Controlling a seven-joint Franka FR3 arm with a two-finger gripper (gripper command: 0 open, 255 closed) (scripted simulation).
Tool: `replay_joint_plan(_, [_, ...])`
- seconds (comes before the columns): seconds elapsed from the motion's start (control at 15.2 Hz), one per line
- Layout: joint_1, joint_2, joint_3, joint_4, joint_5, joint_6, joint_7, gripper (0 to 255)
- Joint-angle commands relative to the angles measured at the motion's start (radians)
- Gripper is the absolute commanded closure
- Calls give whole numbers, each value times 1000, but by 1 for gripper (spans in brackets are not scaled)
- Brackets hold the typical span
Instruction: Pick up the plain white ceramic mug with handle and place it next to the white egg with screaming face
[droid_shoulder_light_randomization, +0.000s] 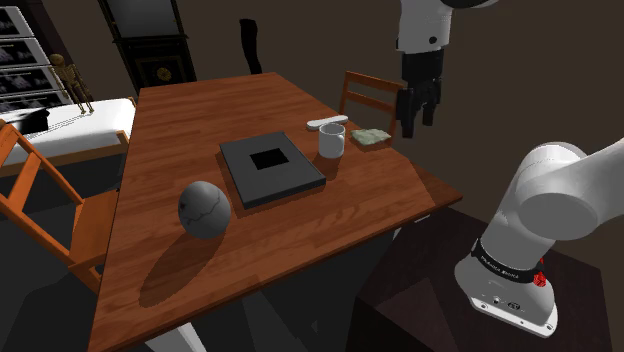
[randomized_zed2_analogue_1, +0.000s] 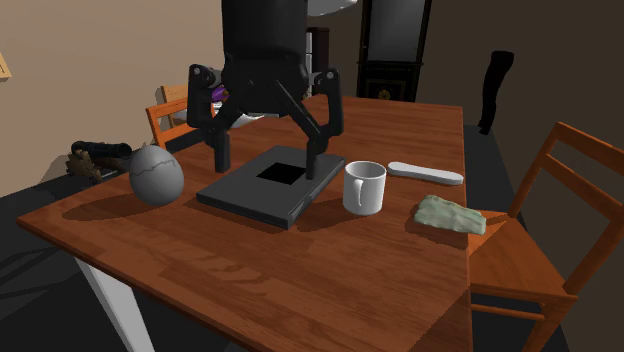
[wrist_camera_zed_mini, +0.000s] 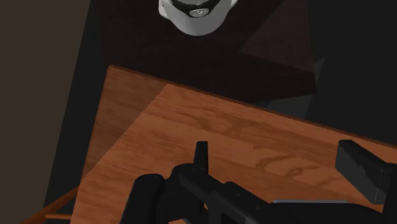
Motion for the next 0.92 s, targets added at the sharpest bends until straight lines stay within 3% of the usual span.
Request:
replay_joint_plan(0.0, [0,0,0,0,0,0,0,0])
replay_joint_plan(0.86, [-48,484,-59,217,-61,278,-74,0])
